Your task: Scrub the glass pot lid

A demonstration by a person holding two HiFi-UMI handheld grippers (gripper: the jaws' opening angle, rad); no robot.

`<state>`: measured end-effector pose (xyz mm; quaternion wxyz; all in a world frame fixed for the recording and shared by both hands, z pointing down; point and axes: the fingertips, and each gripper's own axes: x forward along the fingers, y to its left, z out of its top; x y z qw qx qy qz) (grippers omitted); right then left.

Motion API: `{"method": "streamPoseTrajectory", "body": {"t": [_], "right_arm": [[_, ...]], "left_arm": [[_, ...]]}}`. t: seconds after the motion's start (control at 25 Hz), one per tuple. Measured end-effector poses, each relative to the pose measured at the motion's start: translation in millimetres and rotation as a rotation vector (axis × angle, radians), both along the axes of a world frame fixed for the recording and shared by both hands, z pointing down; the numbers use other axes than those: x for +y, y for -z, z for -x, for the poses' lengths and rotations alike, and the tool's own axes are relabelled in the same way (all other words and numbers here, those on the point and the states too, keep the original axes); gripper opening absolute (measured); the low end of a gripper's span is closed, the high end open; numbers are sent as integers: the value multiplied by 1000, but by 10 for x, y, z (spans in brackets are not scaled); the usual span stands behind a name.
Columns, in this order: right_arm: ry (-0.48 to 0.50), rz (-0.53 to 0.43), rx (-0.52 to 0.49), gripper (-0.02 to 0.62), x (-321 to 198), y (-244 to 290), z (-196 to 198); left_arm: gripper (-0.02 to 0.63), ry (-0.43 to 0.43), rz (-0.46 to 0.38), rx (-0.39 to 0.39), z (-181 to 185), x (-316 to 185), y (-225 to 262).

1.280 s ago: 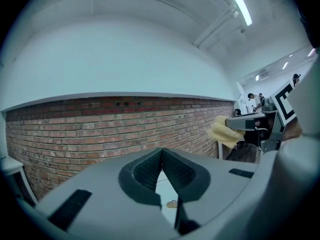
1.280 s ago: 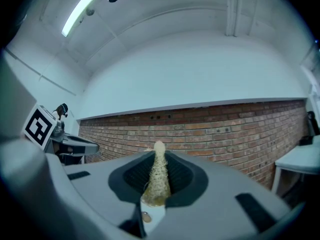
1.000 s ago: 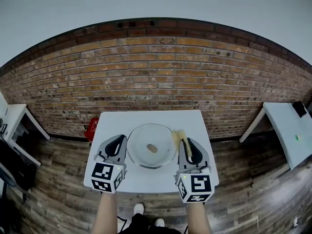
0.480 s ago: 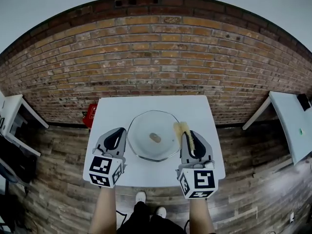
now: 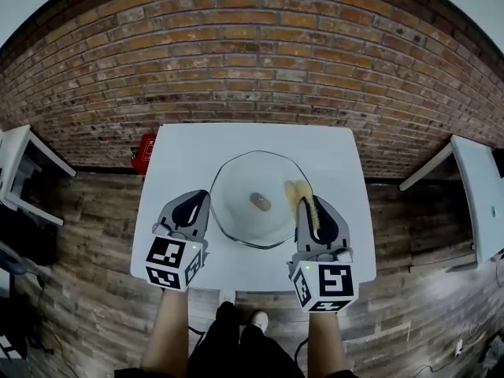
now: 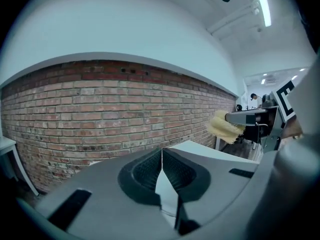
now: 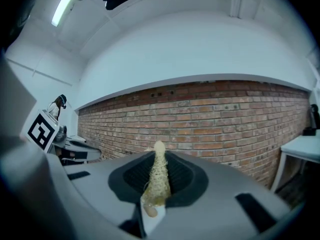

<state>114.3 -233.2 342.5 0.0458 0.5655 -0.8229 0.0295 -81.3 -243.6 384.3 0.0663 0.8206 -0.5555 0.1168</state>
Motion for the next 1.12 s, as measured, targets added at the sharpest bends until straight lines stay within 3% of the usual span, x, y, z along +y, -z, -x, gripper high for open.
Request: {"method": "streamPoseTrajectory", "body": {"t": [0.68,1.12], "right_arm": [[4,121,29,58,-281,-766,207],[10,175,41,58,-360,-1101,301]], "left_arm": [[12,-1,137,49,152,-246,-903],[12,4,188,69,196,-289,-1235]]}}
